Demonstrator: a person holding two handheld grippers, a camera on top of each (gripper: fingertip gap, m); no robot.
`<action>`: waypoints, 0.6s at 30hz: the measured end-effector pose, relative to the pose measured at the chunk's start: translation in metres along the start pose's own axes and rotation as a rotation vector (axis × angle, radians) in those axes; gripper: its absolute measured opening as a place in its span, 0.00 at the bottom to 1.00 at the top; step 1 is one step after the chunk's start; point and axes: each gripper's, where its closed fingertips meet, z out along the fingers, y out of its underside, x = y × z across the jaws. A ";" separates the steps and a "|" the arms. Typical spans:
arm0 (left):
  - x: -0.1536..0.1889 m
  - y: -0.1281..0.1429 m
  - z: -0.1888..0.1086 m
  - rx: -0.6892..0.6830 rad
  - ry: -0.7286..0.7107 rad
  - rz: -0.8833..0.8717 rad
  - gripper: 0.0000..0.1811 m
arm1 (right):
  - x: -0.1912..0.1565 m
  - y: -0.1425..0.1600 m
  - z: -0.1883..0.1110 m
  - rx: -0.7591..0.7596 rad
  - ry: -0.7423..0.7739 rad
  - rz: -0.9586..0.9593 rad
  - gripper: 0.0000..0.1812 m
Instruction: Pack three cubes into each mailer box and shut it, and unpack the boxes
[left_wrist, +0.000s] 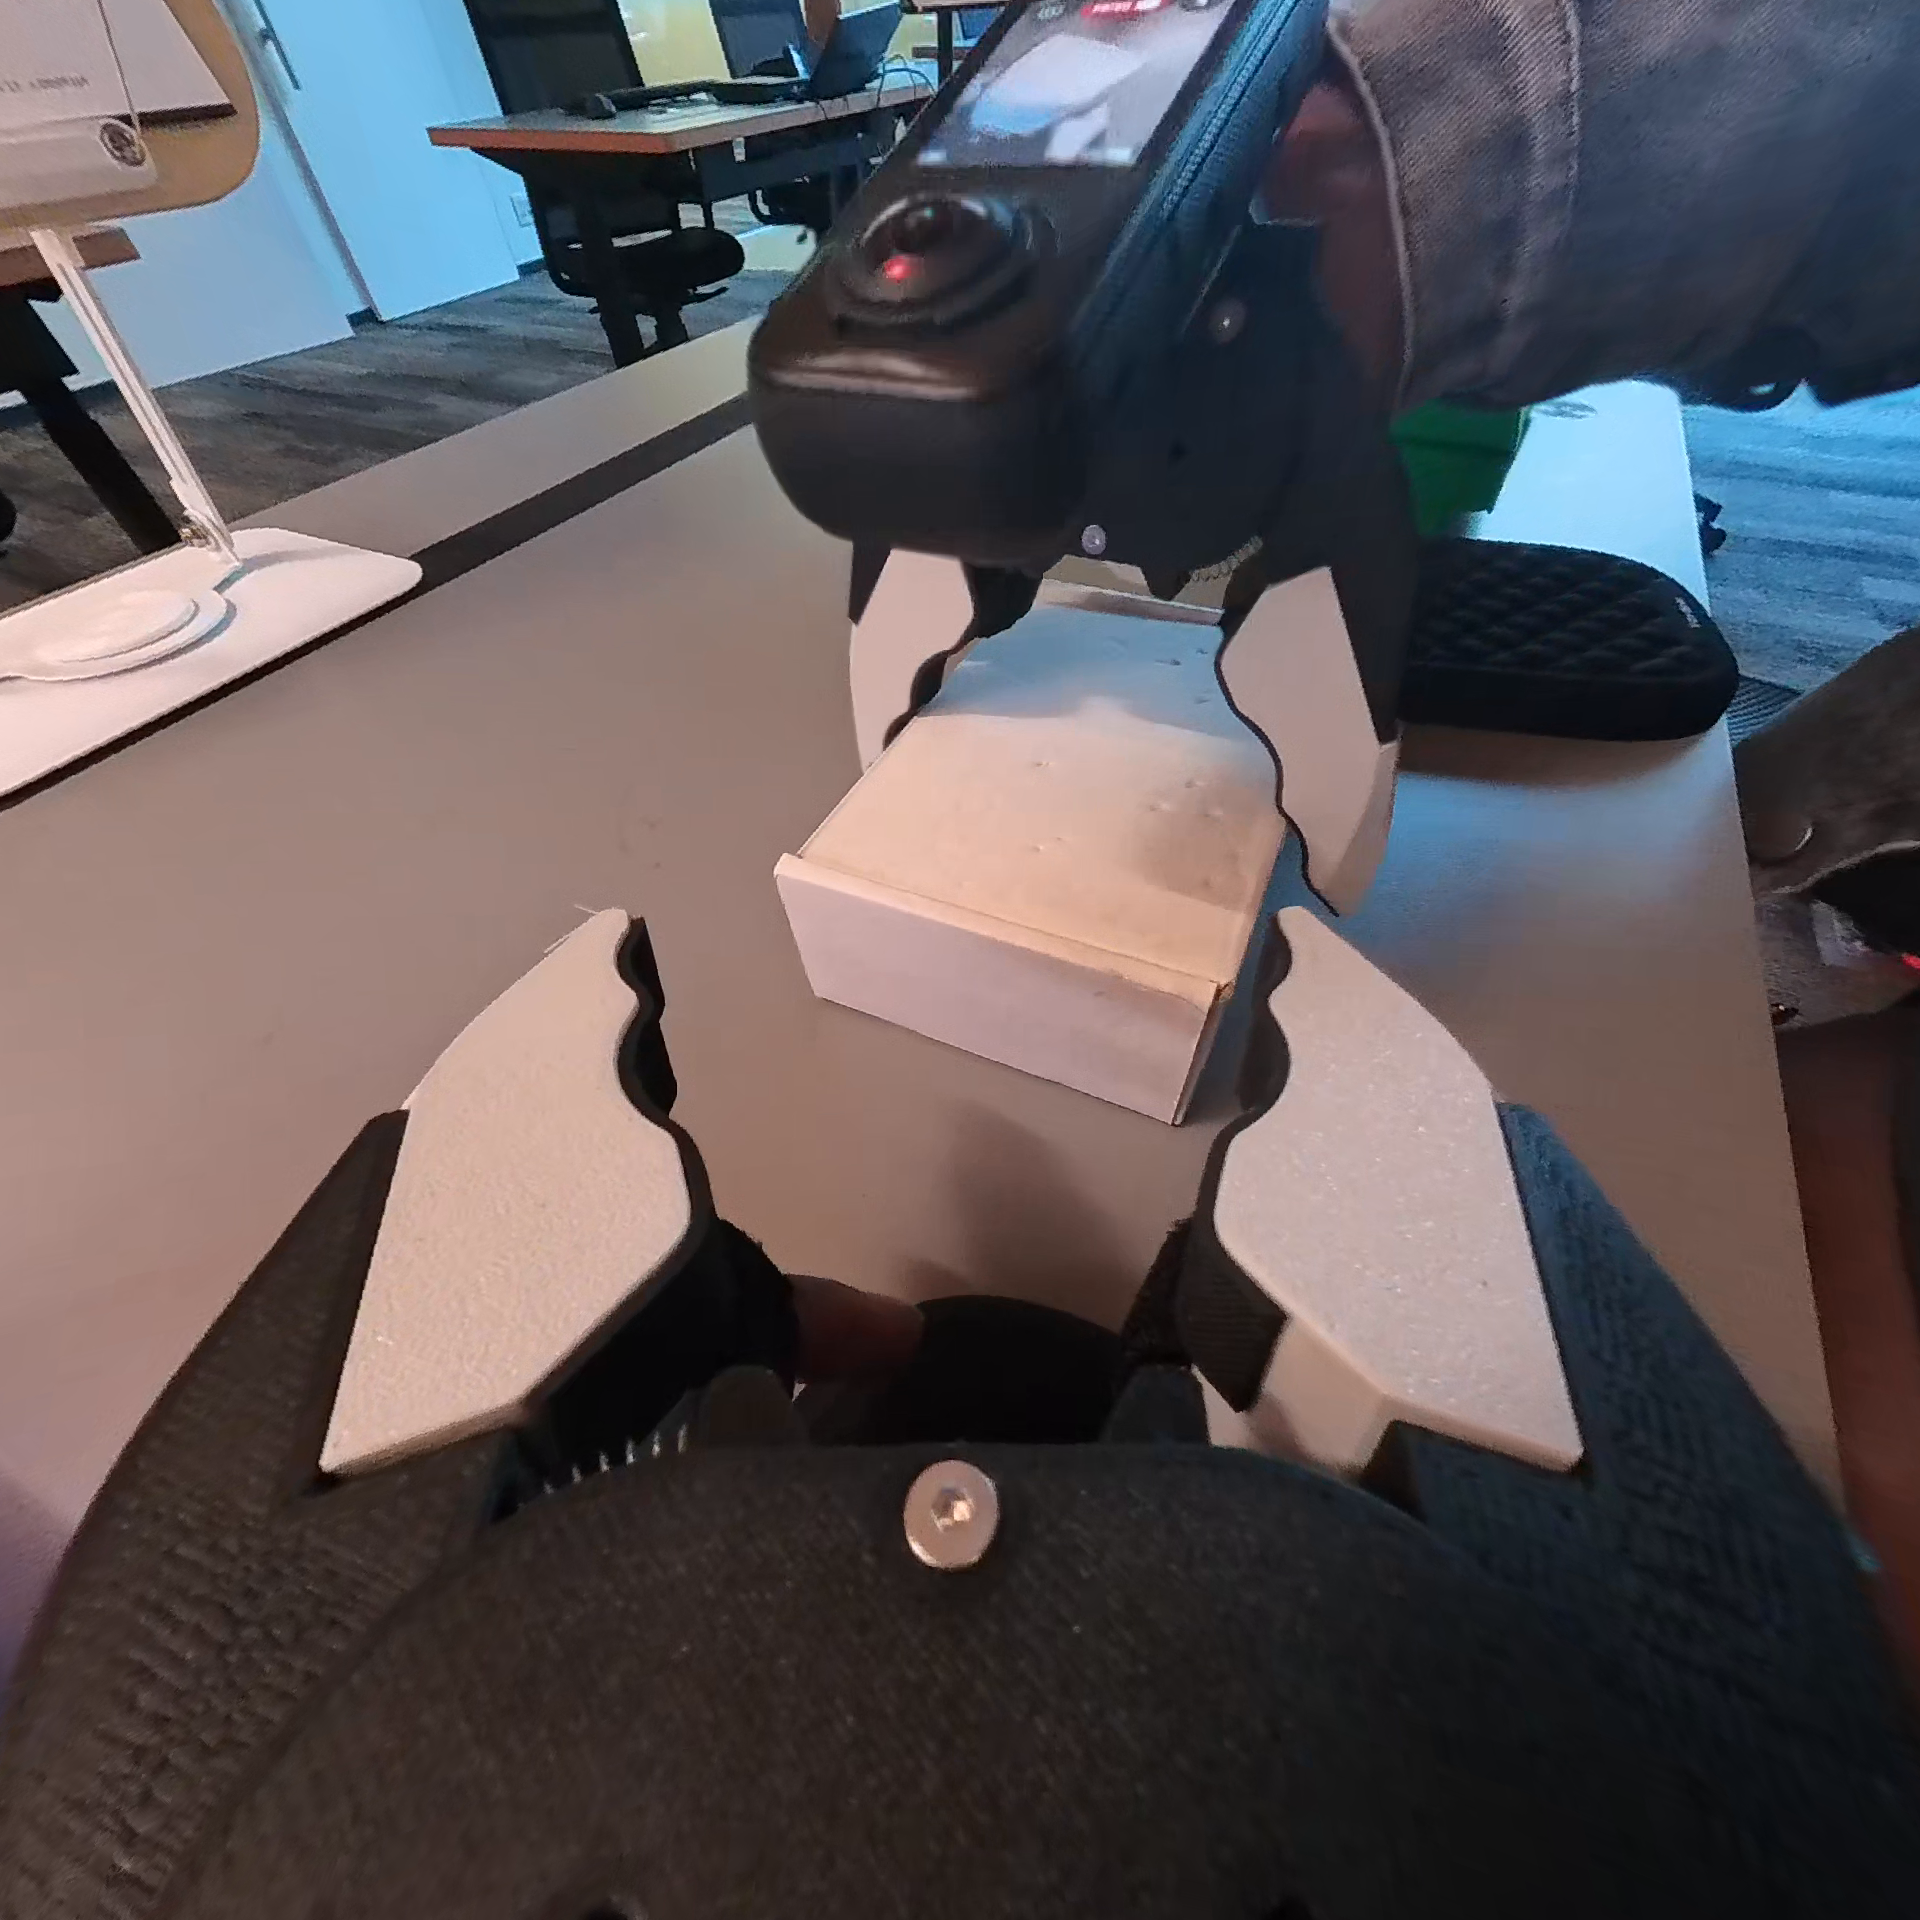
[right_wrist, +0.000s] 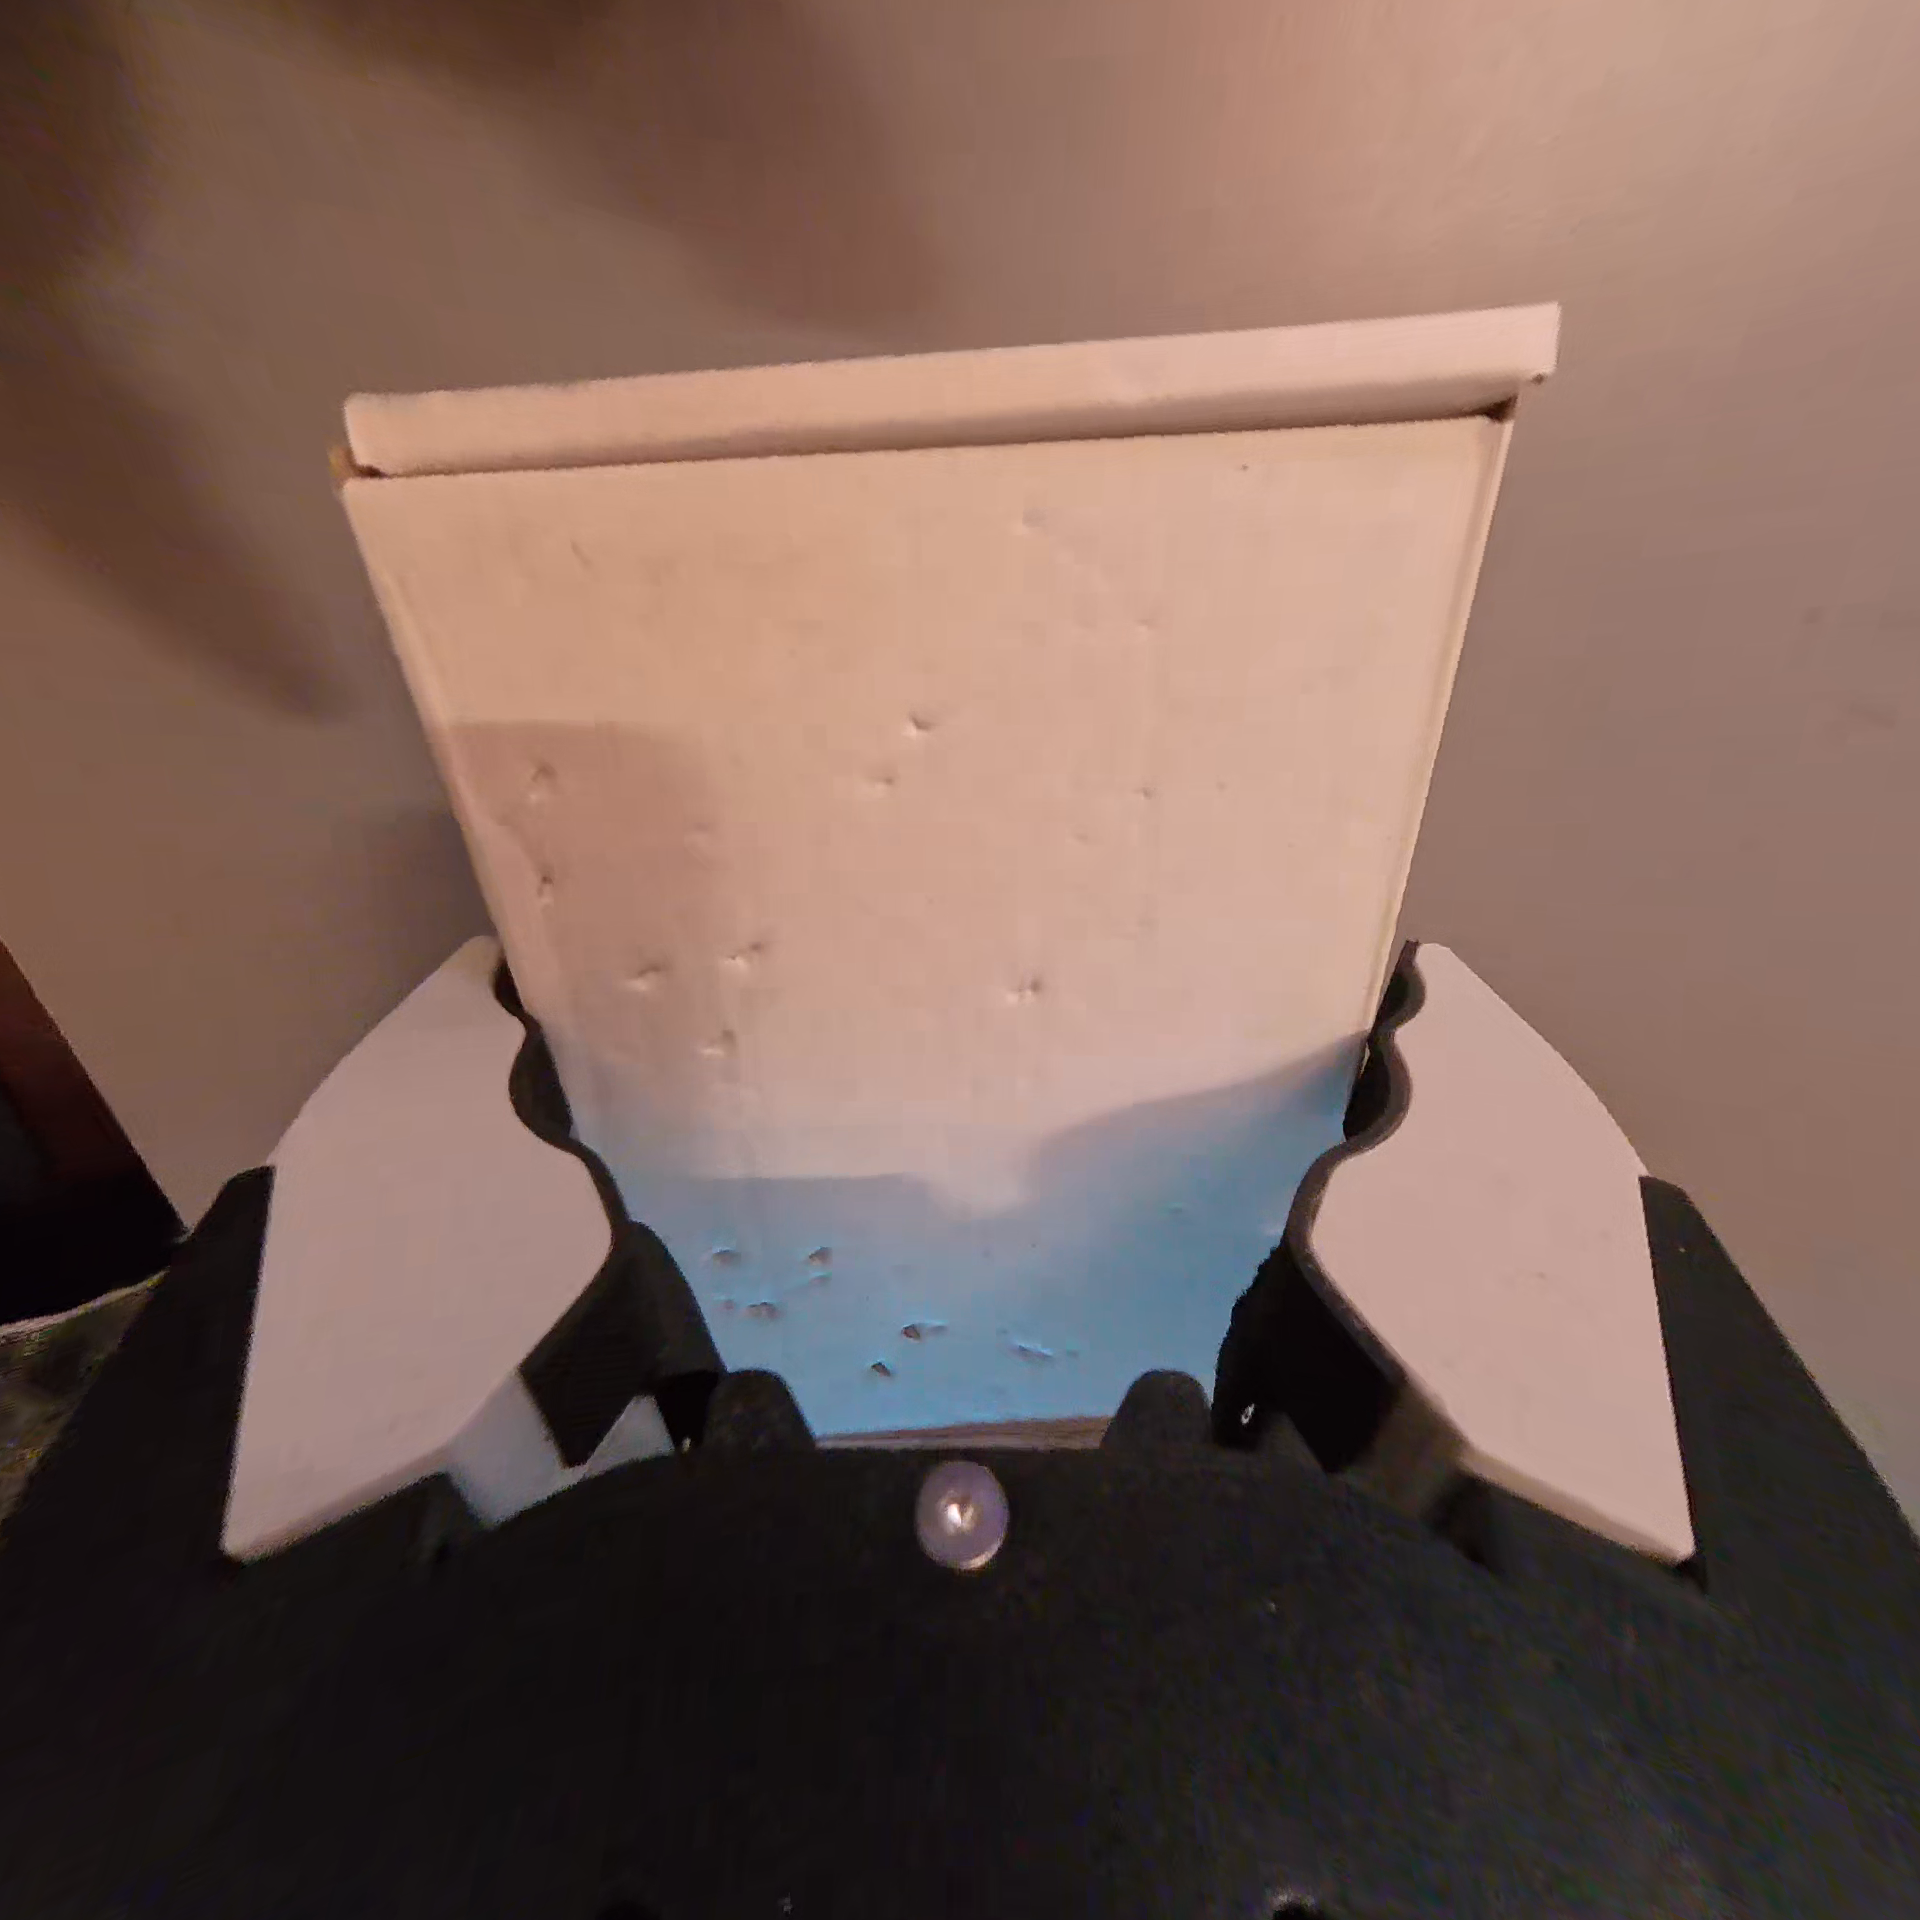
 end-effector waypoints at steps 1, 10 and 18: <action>0.000 0.000 0.000 -0.001 0.001 0.003 0.59 | -0.001 0.001 0.000 -0.020 0.000 0.005 0.81; 0.002 0.002 0.001 -0.016 0.001 0.024 0.58 | -0.001 0.001 0.000 -0.016 0.002 0.008 0.81; 0.001 0.000 0.000 -0.003 0.002 0.016 0.57 | -0.002 0.002 -0.002 -0.033 -0.004 -0.007 0.79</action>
